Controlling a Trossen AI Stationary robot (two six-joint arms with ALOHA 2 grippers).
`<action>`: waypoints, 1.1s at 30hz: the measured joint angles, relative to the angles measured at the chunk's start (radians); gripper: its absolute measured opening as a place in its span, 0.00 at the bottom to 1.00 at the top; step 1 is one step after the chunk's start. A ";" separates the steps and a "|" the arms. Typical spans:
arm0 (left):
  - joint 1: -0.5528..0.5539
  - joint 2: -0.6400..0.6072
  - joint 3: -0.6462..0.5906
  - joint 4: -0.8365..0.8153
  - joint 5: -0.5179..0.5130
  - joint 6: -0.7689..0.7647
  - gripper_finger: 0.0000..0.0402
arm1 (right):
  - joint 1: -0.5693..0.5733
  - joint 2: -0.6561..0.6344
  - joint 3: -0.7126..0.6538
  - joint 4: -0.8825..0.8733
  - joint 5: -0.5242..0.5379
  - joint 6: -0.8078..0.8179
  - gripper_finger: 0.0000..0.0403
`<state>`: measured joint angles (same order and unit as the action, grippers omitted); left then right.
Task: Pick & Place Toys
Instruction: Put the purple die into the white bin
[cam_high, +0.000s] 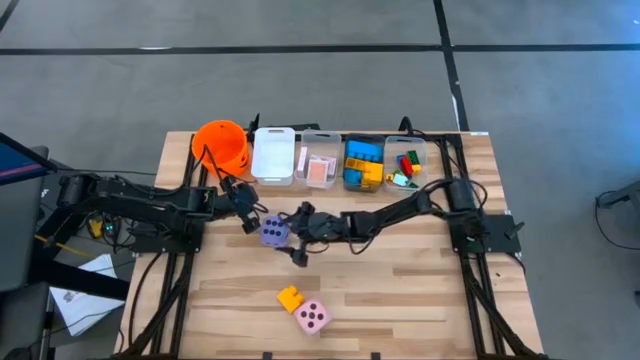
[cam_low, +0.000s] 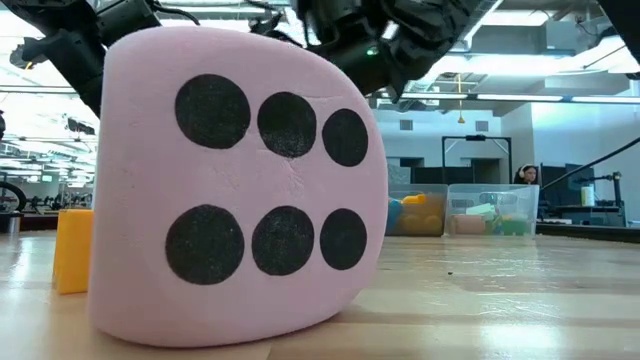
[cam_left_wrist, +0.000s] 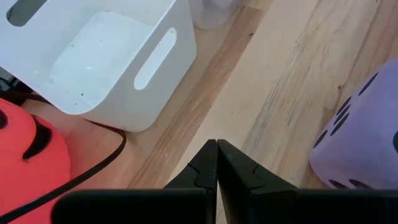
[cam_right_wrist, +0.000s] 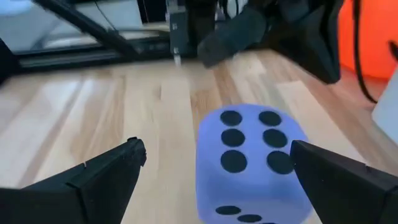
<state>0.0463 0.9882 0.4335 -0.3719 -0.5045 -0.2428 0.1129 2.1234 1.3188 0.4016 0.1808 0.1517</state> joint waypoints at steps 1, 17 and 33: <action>0.000 0.000 0.000 -0.004 0.000 0.000 0.00 | 0.000 0.020 0.026 -0.027 0.001 -0.005 0.99; 0.000 0.000 0.000 -0.068 0.003 -0.027 0.00 | 0.002 0.074 0.135 -0.076 0.138 -0.028 0.99; 0.000 0.000 0.000 -0.069 -0.001 -0.027 0.00 | -0.030 0.074 0.135 -0.140 0.045 0.025 0.99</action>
<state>0.0463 0.9886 0.4335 -0.4404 -0.5056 -0.2699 0.0826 2.1979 1.4540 0.2619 0.2262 0.1769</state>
